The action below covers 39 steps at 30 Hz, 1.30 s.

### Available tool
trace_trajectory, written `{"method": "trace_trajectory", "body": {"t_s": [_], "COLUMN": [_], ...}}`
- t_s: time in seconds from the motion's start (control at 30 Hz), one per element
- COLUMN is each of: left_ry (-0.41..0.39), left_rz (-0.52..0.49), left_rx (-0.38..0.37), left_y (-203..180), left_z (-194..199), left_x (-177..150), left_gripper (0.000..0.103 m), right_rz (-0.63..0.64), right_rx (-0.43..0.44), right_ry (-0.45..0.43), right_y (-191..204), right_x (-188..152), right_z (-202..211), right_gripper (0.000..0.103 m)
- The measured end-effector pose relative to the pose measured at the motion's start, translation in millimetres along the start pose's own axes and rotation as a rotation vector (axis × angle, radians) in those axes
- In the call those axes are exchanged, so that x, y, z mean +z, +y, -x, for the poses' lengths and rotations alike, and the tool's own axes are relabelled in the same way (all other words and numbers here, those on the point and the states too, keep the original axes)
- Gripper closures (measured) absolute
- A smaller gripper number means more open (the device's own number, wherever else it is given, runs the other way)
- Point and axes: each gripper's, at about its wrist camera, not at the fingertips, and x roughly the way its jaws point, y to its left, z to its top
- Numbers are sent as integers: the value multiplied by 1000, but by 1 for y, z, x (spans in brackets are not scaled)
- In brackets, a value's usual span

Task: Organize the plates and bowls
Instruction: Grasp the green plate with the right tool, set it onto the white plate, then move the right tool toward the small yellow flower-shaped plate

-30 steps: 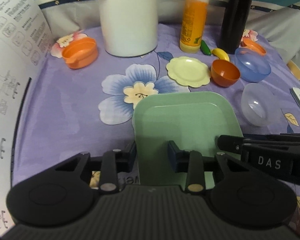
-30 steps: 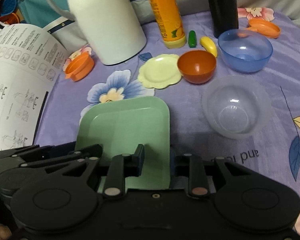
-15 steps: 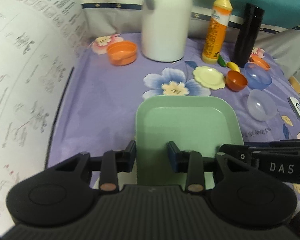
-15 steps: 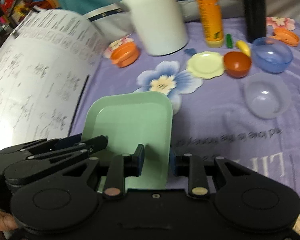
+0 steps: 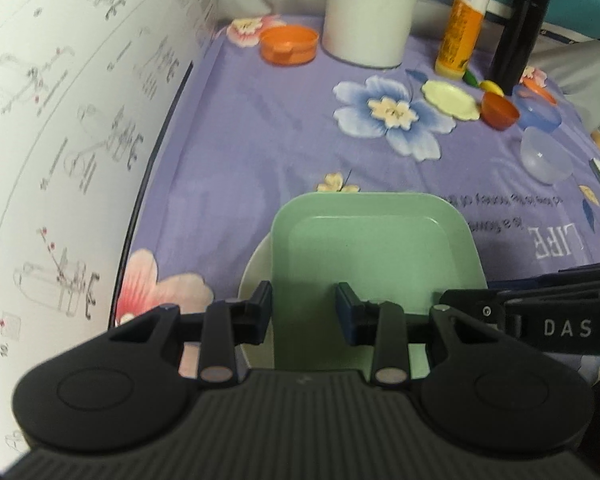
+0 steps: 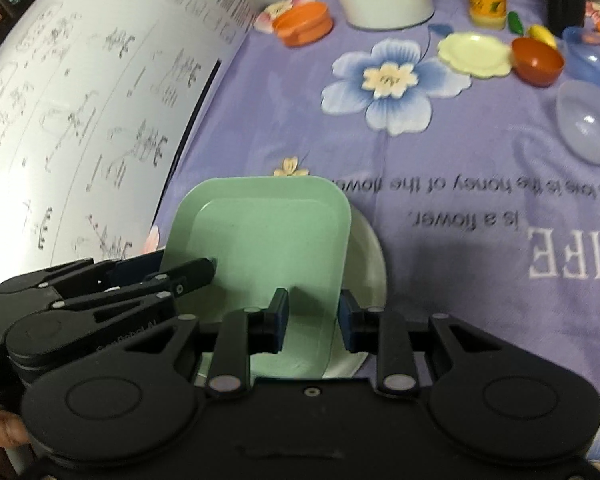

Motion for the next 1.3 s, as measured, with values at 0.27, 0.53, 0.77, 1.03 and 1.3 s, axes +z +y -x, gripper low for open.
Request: {"method": "trace_trajectory", "body": {"t_s": [0.27, 0.53, 0.77, 1.03, 1.3], "left_ry": [24, 44, 51, -51, -92], "left_rz": [15, 24, 22, 67, 119], "left_rx": [-13, -29, -31, 1, 17], "left_y": [7, 8, 5, 13, 18], "left_z": [-14, -24, -27, 1, 13], "left_x": [-4, -5, -6, 0, 10], "left_gripper": [69, 69, 62, 5, 0], "right_rz": [1, 0, -10, -4, 14], "right_rx": [-6, -17, -14, 5, -24], "right_ry": [34, 54, 54, -51, -172], "right_y": [3, -1, -3, -3, -8], "right_x": [1, 4, 6, 11, 11], "right_z": [-14, -23, -27, -1, 27], "right_gripper": [75, 75, 73, 16, 0]}}
